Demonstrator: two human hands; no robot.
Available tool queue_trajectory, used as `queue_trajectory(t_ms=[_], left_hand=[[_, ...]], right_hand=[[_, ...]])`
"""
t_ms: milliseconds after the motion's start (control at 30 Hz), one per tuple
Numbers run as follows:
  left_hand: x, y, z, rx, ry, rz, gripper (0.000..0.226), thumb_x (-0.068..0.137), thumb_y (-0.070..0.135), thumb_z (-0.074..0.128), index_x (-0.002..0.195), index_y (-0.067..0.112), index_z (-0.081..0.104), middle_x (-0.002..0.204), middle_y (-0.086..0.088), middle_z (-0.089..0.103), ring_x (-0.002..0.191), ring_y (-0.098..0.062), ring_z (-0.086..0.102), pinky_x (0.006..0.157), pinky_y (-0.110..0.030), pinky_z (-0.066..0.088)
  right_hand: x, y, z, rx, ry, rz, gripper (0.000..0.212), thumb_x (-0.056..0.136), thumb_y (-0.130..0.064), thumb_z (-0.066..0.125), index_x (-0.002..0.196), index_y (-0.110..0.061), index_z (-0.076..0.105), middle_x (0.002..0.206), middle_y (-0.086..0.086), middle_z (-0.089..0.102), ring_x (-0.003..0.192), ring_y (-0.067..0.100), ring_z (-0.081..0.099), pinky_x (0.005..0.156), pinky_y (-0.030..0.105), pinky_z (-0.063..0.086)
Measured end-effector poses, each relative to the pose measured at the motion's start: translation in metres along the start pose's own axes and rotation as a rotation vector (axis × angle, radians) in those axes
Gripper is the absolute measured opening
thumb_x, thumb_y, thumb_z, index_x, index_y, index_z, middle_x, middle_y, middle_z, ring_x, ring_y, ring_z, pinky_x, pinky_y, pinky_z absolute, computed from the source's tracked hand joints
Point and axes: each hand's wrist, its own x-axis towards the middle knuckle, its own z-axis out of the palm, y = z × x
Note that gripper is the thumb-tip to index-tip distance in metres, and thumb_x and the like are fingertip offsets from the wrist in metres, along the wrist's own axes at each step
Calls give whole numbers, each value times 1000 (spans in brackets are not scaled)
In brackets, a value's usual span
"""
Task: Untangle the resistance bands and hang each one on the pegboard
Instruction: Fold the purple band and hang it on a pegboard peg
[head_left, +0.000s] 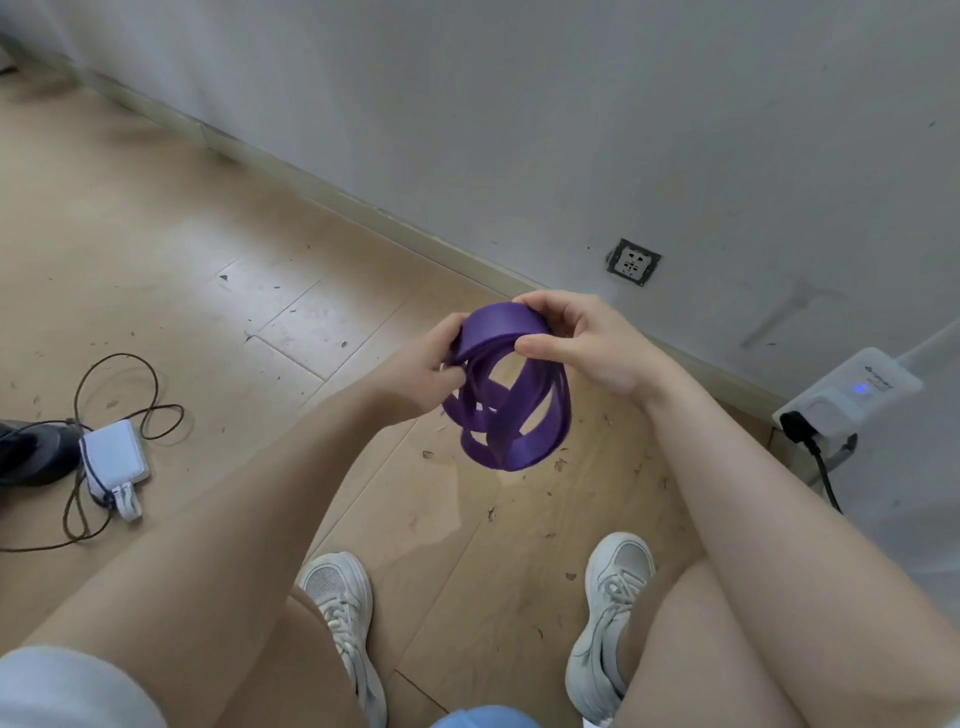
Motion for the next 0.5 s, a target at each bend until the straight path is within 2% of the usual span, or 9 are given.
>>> queue_trajectory(t_ms=[100, 167, 267, 367, 433, 500], left_hand=[[1, 7, -2, -224, 4, -42, 41, 80, -8, 42, 107, 21, 52, 97, -2, 58, 89, -16, 54, 78, -25, 47], [-1, 8, -2, -256, -28, -40, 32, 80, 7, 54, 107, 24, 53, 95, -1, 61, 87, -18, 58, 77, -28, 50], [-1, 6, 2, -31, 36, -13, 33, 79, 26, 71, 107, 24, 52, 88, 5, 62, 79, -11, 61, 71, -24, 50], [3, 8, 1, 138, 120, 22, 22, 83, 23, 67, 99, 21, 54, 82, 0, 60, 72, -17, 58, 67, -30, 48], [3, 8, -5, 149, 121, 18, 18, 85, 20, 64, 101, 18, 57, 84, -5, 62, 77, -25, 60, 71, -37, 51], [4, 7, -13, 116, 106, -8, 21, 84, 18, 65, 104, 18, 58, 83, -1, 62, 78, -23, 60, 75, -38, 52]], right_hand=[[1, 2, -3, -8, 85, -20, 22, 84, -15, 64, 102, -27, 61, 98, -7, 68, 90, 9, 64, 85, 25, 50], [2, 3, -2, -36, 120, -24, 20, 88, -13, 61, 106, -23, 60, 98, -8, 66, 89, 7, 62, 85, 24, 48], [3, 5, -1, -108, 132, -36, 20, 92, -17, 57, 112, -21, 57, 99, -9, 64, 90, 7, 60, 85, 22, 47], [4, 6, -1, -187, 143, -42, 19, 94, -19, 54, 112, -22, 55, 98, -10, 62, 88, 7, 59, 82, 17, 44], [4, 4, -2, -284, 133, -62, 18, 94, -20, 53, 111, -24, 53, 95, -14, 59, 84, 2, 55, 77, 12, 41], [5, 6, -5, -398, 121, -83, 19, 93, -19, 55, 112, -23, 54, 94, -13, 58, 83, 4, 54, 75, 15, 40]])
